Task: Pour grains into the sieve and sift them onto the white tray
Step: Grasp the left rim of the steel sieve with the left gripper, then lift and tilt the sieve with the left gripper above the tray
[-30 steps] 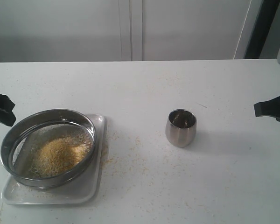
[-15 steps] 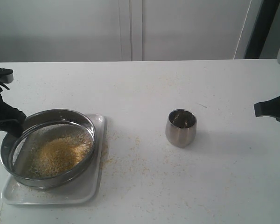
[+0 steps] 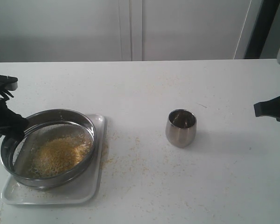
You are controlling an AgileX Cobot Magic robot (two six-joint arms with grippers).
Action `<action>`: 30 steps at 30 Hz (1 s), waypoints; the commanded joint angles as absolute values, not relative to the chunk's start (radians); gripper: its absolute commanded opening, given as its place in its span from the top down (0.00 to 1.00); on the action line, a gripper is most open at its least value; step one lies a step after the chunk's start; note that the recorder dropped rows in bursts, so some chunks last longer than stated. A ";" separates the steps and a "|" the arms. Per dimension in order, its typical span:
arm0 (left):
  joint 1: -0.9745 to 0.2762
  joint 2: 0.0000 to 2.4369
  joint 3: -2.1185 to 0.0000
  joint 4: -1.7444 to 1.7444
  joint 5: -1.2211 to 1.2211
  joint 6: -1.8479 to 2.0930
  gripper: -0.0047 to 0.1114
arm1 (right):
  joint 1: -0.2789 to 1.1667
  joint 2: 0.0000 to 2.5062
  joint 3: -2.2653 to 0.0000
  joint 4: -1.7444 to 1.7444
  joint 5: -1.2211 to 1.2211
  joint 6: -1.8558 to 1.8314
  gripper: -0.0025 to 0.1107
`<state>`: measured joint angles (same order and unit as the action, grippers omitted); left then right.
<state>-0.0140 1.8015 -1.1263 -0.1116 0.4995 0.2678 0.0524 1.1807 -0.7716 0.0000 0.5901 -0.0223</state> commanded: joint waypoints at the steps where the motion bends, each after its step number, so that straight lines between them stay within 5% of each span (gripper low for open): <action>1: -0.012 1.808 -1.130 -0.110 0.489 0.266 0.44 | 0.048 1.174 -0.776 0.000 0.575 -0.031 0.98; 16: -0.012 1.833 -1.130 -0.100 0.474 0.266 0.48 | 0.048 1.174 -0.776 0.000 0.573 -0.031 0.98; 25: -0.012 1.833 -1.130 -0.100 0.495 0.266 0.94 | 0.048 1.174 -0.776 0.000 0.573 -0.031 0.98; 30: -0.012 1.833 -1.130 -0.113 0.507 0.262 0.96 | 0.048 1.174 -0.776 0.000 0.573 -0.031 0.98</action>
<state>-0.0140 1.8321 -1.1287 -0.1088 0.4731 0.2678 0.0524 1.1807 -0.7716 0.0000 0.5886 -0.0239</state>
